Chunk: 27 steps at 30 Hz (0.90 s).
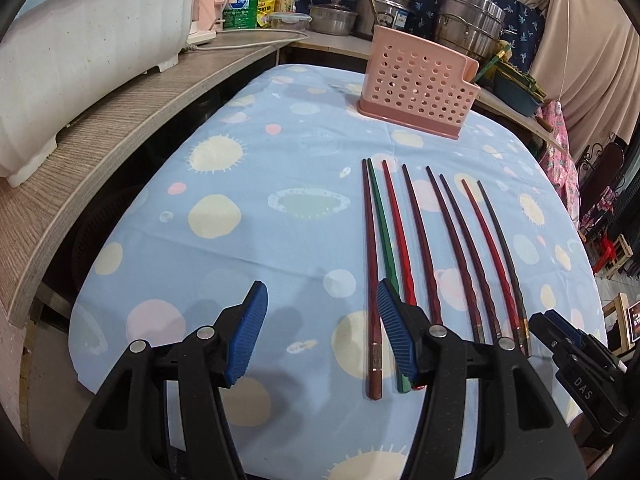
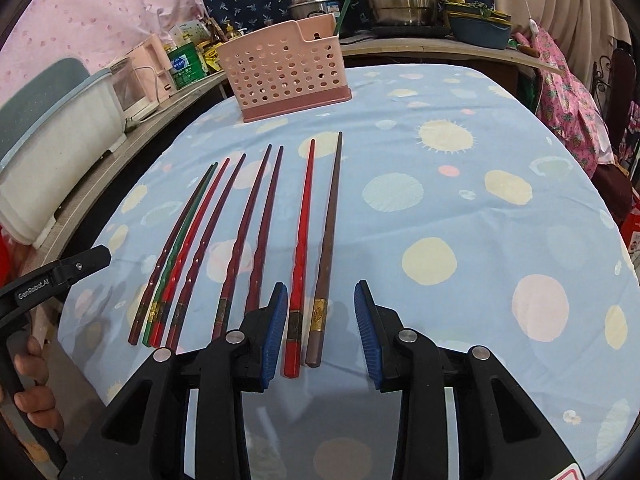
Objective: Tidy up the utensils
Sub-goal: 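Move both open tools back down to the chopstick row, then grasp a dark red chopstick with the left tool while the right tool grasps a brown chopstick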
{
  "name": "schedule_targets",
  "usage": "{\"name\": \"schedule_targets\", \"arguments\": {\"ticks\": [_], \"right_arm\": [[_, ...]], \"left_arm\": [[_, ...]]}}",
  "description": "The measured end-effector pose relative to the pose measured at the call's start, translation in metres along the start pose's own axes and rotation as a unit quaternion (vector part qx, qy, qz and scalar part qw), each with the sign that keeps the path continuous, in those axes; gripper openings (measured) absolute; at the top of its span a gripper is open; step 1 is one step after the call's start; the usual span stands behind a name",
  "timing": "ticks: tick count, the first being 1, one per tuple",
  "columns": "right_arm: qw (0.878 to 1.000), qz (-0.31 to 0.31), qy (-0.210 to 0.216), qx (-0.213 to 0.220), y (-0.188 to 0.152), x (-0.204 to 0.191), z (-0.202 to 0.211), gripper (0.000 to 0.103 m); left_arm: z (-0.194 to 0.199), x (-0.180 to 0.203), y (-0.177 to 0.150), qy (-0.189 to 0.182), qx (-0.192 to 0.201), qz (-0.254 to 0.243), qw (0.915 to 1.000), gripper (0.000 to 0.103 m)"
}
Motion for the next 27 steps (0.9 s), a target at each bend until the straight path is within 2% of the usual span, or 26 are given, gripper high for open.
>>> {"name": "schedule_targets", "arguments": {"ticks": [9,16,23,27], "right_arm": [[1.0,-0.005,-0.003,-0.014,-0.01,0.003,-0.006,0.019],[1.0,0.0,-0.007,-0.012,-0.012,0.005,-0.005,0.015],[1.0,-0.003,-0.01,-0.009,-0.016,0.009,-0.002,0.007],[1.0,-0.004,-0.008,-0.007,-0.017,0.01,-0.001,0.007]], "left_arm": [[-0.003,0.008,-0.016,-0.004,-0.016,-0.009,0.9998,0.054],[-0.003,0.011,-0.026,-0.006,-0.026,-0.014,0.9995,0.054],[-0.005,0.013,-0.037,-0.008,-0.037,-0.02,0.9991,0.054],[-0.007,0.016,-0.043,-0.009,-0.042,-0.026,0.9988,0.054]]}}
Point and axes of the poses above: each gripper's, at about its wrist camera, not at the fingertips, and z roughly against the way its jaws point, x to its right, y to its top, the point moved 10 cm from there along -z, roughly the way its jaws point, and after that the axes turned 10 degrees about x, right-handed, at the moved point
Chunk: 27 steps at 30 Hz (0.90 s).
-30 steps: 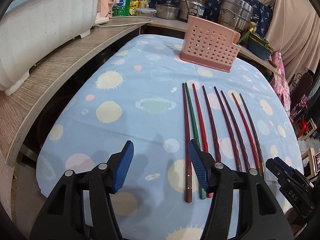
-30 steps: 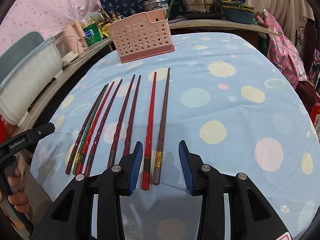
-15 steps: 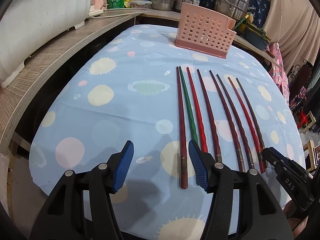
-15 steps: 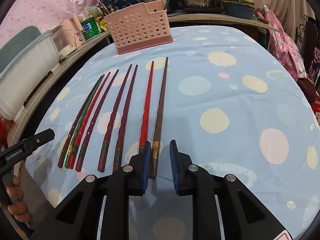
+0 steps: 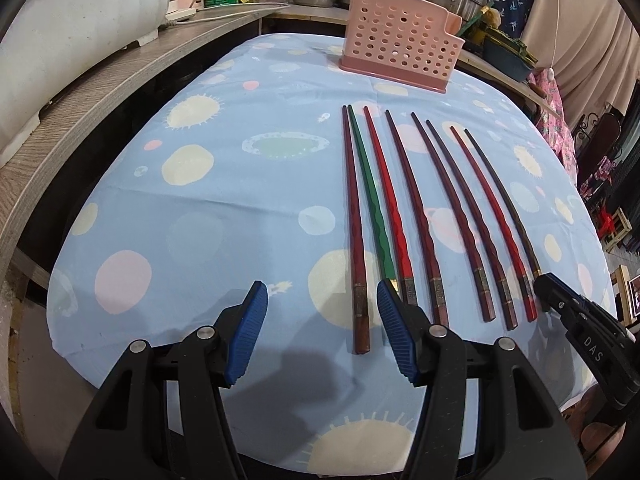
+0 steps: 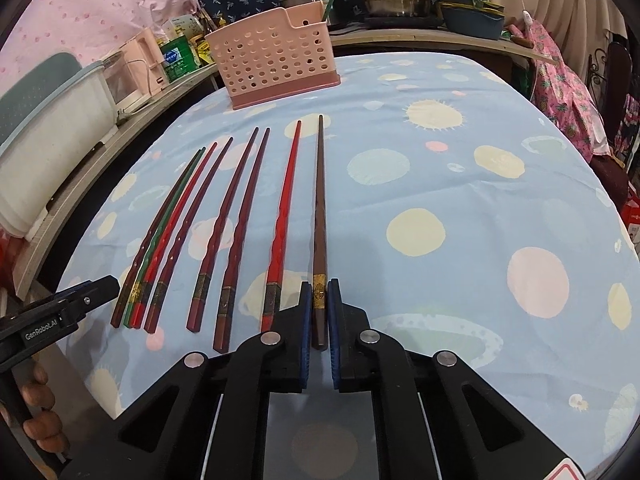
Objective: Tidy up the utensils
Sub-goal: 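Grasp a dark red chopstick with the left tool while the right tool grasps a brown chopstick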
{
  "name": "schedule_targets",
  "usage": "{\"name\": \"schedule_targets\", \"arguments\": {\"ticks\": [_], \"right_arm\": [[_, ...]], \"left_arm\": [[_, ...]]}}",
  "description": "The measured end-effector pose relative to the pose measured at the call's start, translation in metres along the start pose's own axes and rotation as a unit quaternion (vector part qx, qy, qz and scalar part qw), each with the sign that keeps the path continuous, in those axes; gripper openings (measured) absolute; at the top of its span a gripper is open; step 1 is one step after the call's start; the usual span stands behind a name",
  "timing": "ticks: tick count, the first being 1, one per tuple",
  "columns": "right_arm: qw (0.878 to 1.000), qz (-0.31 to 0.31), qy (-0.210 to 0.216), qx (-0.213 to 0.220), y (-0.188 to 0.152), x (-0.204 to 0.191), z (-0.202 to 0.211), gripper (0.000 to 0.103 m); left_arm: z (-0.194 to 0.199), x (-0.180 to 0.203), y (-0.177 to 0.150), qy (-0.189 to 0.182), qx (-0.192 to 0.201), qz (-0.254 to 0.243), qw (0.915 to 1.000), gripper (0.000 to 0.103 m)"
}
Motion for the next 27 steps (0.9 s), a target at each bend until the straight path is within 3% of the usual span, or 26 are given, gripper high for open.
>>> {"name": "schedule_targets", "arguments": {"ticks": [10,15,19,27], "right_arm": [[1.0,-0.001,0.001,0.002,-0.0003,0.0008,0.0001,0.007],[1.0,-0.002,0.001,0.002,-0.0001,0.0004,0.0003,0.007],[1.0,-0.005,0.003,0.002,0.0007,0.0007,0.0009,0.007],[1.0,-0.015,0.006,0.009,0.0094,0.0038,0.0076,0.007]], "left_arm": [[-0.0064,0.0038,-0.0048,0.011,0.002,-0.019,0.9998,0.053],[-0.0058,0.0011,-0.0045,0.02,0.007,-0.024,0.9995,0.036],[-0.0056,-0.0017,-0.0038,0.016,0.005,-0.019,0.9997,0.01],[-0.0021,-0.0017,0.0005,-0.004,-0.004,-0.008,1.0,0.007]]}}
Point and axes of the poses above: each gripper's, at about its wrist camera, not at the fingertips, and z roughly against the way its jaws point, x to its right, y to its top, the point moved 10 cm from there along -z, roughly the way its jaws point, and after that the axes turned 10 degrees about x, right-handed, at the moved point
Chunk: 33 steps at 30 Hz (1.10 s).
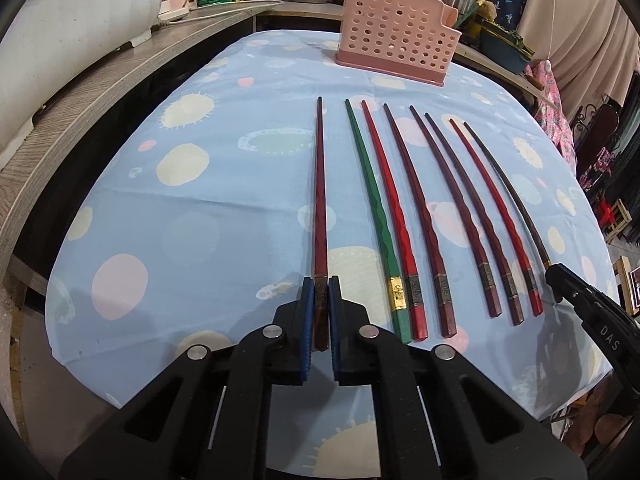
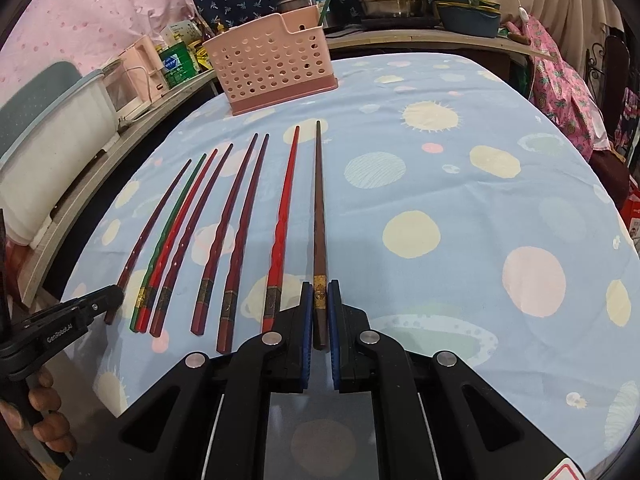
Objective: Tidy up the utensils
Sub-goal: 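Grasp a dark red chopstick with the left tool while the right tool grasps a brown chopstick, then lift both held chopsticks and carry them over the pink basket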
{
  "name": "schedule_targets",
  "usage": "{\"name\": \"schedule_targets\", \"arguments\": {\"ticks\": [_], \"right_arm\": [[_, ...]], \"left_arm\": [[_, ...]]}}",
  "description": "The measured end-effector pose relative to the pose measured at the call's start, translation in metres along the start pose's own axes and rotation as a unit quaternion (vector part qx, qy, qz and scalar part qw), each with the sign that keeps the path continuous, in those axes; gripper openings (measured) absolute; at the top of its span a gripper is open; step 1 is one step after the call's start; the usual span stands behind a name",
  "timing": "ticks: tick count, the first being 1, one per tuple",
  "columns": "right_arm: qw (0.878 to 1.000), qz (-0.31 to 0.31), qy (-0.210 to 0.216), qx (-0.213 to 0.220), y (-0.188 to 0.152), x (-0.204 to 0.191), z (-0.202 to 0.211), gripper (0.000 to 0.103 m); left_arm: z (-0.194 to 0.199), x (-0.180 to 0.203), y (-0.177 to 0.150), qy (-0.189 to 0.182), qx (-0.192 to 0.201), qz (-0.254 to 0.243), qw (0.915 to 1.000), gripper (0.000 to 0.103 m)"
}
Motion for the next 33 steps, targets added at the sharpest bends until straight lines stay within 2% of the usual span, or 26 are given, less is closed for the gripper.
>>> {"name": "schedule_targets", "arguments": {"ticks": [6,12,23,33], "right_arm": [[1.0,-0.004,0.002,0.031,0.029,0.001,0.017,0.007],[0.998,-0.004,0.002,0.061,0.074,0.0,0.032,0.007],[0.993,-0.018,0.018,0.116,0.185,-0.005,0.04,0.007],[0.984,-0.023,0.038,0.175,0.291,-0.016,0.04,0.007]], "left_arm": [[0.016,0.0,0.022,-0.008,0.018,0.012,0.9997,0.007],[0.034,0.002,0.064,-0.014,0.044,0.023,0.9987,0.007],[0.06,0.005,0.184,-0.017,0.109,0.035,0.9932,0.007],[0.064,0.013,0.29,-0.021,0.161,0.043,0.9858,0.007]]}}
Point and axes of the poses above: each gripper's, at about its wrist camera, not at the fingertips, and z roughly against the way its jaws point, x to its right, y to its top, the point moved 10 cm from there along -z, roughly the way its jaws point, and after that the axes turned 10 degrees about x, right-handed, at the moved point
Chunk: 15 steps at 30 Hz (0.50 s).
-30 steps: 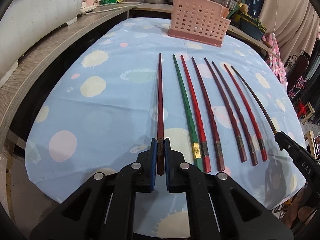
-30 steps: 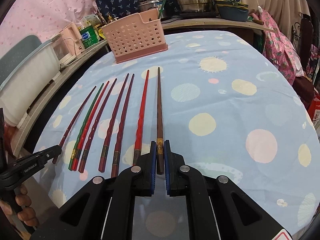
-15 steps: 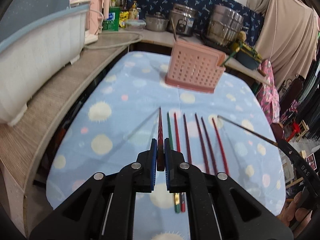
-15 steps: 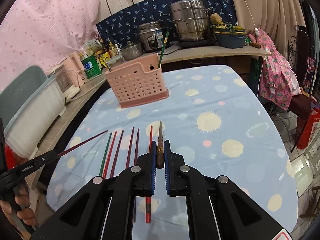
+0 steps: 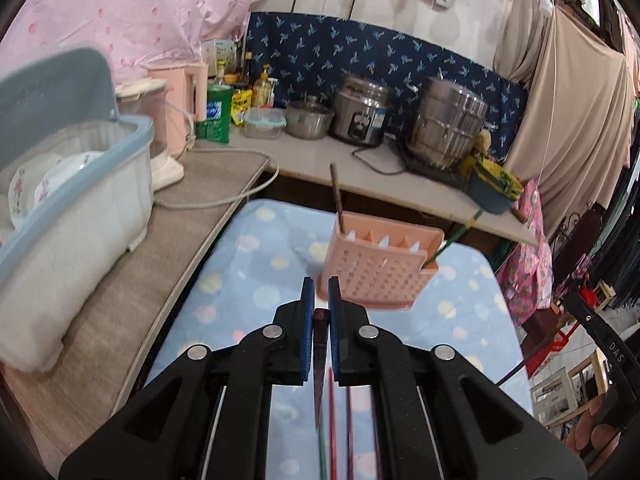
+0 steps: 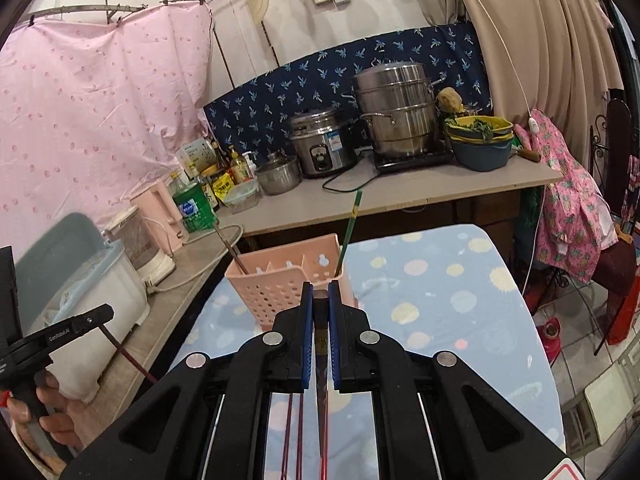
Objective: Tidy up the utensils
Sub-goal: 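Lift both held chopsticks and carry them over the pink basket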
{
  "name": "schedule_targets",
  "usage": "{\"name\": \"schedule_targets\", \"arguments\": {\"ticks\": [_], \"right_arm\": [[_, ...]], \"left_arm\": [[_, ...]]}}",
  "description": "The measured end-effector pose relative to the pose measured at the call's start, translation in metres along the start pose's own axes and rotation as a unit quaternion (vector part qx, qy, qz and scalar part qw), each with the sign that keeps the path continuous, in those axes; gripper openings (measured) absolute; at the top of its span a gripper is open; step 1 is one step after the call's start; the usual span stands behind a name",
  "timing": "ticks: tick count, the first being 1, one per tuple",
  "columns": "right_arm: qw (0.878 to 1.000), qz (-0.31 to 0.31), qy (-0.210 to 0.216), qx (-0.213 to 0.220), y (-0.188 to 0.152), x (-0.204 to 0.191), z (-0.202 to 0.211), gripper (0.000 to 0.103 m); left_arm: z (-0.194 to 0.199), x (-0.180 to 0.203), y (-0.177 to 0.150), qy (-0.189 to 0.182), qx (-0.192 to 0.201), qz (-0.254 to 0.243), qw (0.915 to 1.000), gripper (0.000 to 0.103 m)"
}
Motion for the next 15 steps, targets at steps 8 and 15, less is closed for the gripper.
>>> {"name": "schedule_targets", "arguments": {"ticks": [8,15], "right_arm": [[0.997,-0.035,0.03,0.064,0.083,-0.016,-0.029,0.007],[0.993,-0.037,0.039,0.102,0.136,-0.036,-0.068,0.007]], "left_arm": [[-0.009,0.03,0.087,-0.027,0.063,0.014,0.9976,0.007],[-0.032,0.052,0.153,-0.031,0.116,0.016,0.9926,0.006]]}}
Point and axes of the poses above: each gripper's, at about its wrist camera, not at the fingertips, and z roughly against the way its jaws point, x to its right, y to its top, the point moved 10 cm from there along -z, roughly the way its jaws point, and after that the axes turned 10 degrees about x, right-handed, at the moved point
